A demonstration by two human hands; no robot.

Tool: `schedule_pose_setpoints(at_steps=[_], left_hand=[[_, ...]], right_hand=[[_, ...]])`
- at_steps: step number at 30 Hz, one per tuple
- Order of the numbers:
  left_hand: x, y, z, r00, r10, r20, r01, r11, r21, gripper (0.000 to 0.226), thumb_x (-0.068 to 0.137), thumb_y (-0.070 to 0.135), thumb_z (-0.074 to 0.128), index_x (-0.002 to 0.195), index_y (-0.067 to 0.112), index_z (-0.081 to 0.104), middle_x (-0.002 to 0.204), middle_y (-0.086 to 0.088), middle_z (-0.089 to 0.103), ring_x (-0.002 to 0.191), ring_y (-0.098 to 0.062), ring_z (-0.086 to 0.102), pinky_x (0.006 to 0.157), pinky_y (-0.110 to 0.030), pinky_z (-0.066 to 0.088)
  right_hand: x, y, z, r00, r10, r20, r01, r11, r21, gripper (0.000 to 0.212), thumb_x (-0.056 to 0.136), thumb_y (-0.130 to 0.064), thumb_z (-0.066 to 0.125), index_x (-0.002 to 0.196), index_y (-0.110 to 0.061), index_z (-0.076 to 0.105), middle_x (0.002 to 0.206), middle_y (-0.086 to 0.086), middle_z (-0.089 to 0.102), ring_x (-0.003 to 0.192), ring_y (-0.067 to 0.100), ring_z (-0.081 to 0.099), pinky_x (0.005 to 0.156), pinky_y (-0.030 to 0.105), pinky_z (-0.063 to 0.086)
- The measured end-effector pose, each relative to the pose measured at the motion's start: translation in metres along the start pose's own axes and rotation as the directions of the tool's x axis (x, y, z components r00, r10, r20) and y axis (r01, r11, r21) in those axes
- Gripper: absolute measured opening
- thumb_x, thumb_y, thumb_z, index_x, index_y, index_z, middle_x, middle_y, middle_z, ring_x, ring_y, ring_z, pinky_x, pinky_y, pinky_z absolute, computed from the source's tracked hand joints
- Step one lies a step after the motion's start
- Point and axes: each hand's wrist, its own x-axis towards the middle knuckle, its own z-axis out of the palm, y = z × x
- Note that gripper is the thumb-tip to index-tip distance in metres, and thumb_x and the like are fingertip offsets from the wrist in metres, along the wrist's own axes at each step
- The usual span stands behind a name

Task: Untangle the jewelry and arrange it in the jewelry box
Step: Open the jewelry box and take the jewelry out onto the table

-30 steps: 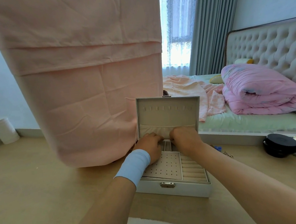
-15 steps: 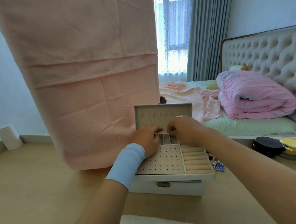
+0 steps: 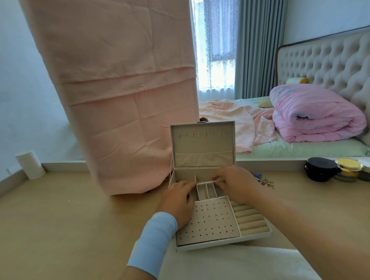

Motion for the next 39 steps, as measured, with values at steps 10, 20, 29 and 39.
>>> schedule_pose_setpoints(at_steps=[10, 20, 29, 39], left_hand=[[-0.019, 0.011, 0.015, 1.0, -0.008, 0.024, 0.003, 0.982, 0.191, 0.058, 0.104, 0.035, 0.032, 0.156, 0.022, 0.012, 0.164, 0.005, 0.004, 0.15, -0.015, -0.002, 0.121, -0.032, -0.003], [-0.023, 0.011, 0.019, 0.998, -0.037, 0.056, 0.025, 0.978, 0.207, 0.057, 0.105, 0.039, 0.025, 0.156, 0.025, 0.005, 0.164, 0.006, -0.004, 0.15, -0.013, -0.008, 0.12, -0.036, -0.008], [-0.044, 0.004, 0.024, 0.979, -0.198, -0.043, 0.199, 0.98, 0.009, 0.068, 0.099, 0.048, 0.039, 0.156, 0.03, 0.006, 0.163, 0.006, -0.013, 0.15, -0.019, -0.01, 0.122, -0.036, 0.005], [-0.072, 0.016, 0.001, 0.976, -0.218, -0.011, 0.2, 0.914, -0.353, 0.068, 0.094, 0.044, 0.055, 0.153, 0.026, 0.025, 0.163, 0.002, 0.011, 0.149, -0.017, 0.014, 0.12, -0.035, 0.018]], right_hand=[[-0.045, -0.023, 0.041, 0.988, -0.105, -0.117, 0.098, 0.993, -0.068, 0.047, 0.104, -0.034, 0.037, 0.149, -0.023, 0.048, 0.161, -0.009, 0.034, 0.151, 0.016, 0.024, 0.124, 0.046, 0.015], [-0.047, -0.022, 0.042, 0.996, -0.081, -0.047, 0.08, 0.997, -0.018, 0.046, 0.108, -0.035, 0.035, 0.155, -0.032, 0.035, 0.164, -0.02, 0.022, 0.154, 0.003, 0.005, 0.122, 0.045, -0.007], [-0.074, -0.005, 0.018, 0.968, 0.227, 0.109, -0.228, 0.974, 0.002, 0.071, 0.104, -0.051, 0.037, 0.161, -0.034, -0.001, 0.166, -0.003, -0.022, 0.153, 0.022, -0.021, 0.124, 0.054, 0.002], [-0.111, -0.033, 0.013, 0.93, 0.322, 0.177, -0.362, 0.884, 0.294, 0.077, 0.099, -0.042, 0.055, 0.161, -0.022, 0.014, 0.169, -0.005, -0.001, 0.154, 0.026, -0.004, 0.123, 0.045, 0.012]])
